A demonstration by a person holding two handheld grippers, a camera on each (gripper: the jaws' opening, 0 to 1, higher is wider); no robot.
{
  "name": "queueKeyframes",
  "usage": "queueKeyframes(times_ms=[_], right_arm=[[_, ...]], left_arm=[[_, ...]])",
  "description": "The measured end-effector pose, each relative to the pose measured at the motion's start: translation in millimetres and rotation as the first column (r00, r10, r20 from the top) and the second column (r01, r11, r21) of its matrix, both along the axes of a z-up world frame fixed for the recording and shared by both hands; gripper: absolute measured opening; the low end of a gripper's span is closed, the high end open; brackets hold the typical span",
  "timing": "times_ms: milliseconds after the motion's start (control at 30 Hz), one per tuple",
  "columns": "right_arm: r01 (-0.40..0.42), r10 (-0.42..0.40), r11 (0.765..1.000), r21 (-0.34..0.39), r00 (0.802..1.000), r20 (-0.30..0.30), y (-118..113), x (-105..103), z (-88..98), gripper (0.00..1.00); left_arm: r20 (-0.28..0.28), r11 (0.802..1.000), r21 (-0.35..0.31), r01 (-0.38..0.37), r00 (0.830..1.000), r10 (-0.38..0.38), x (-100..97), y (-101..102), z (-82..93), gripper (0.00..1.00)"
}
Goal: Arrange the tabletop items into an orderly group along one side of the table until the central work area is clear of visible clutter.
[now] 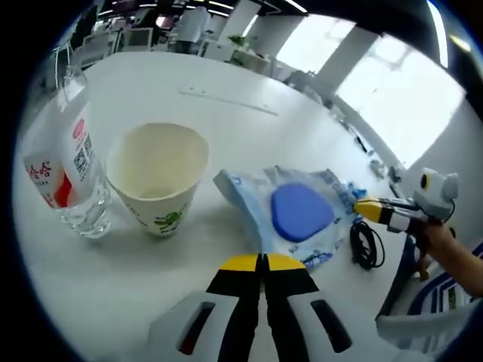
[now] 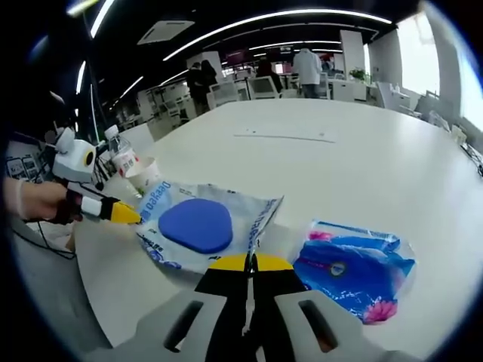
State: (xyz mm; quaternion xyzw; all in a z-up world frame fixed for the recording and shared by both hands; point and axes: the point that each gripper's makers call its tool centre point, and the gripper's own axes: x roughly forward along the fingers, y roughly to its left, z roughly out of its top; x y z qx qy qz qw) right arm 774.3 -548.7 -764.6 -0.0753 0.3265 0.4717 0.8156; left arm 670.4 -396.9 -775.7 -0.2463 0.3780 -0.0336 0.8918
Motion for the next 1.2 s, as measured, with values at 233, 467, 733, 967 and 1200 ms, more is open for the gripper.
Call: queueKeyframes(times_ms=[233,467,733,967,1200], right_arm=[[0.007,-0.007,1.000,0.005,1.000,-0.003,2,1,0.3,0.00],[0.019,-0.019,1.000,0.005,1.000,-0.010,5,3,-4.8,0.00],[0.048,-0.048,0.999,0.015,0.999,-0.014,7,4,-6.0,0.00],[0.067,-0.066,0.998,0.016,0.997,-0.029,6,4,-10.4,0.00],[0.072,-0.071,0.997,0.017,0.997,-0.030,7,2,-12.4,0.00]], left_arm=[[0.010,1.000,0.001,-0.013,1.000,0.013,4.3,5,2.1,0.00],[0.019,1.000,0.005,-0.030,0.999,0.029,7.9,8,1.9,0.00],[0.030,0.998,0.006,-0.058,0.998,0.058,13.5,13,0.1,0.00],[0.028,0.997,-0.002,-0.077,0.997,0.077,14.0,13,-5.4,0.00],[0.027,0.996,-0.003,-0.084,0.996,0.084,15.0,15,-7.8,0.00]])
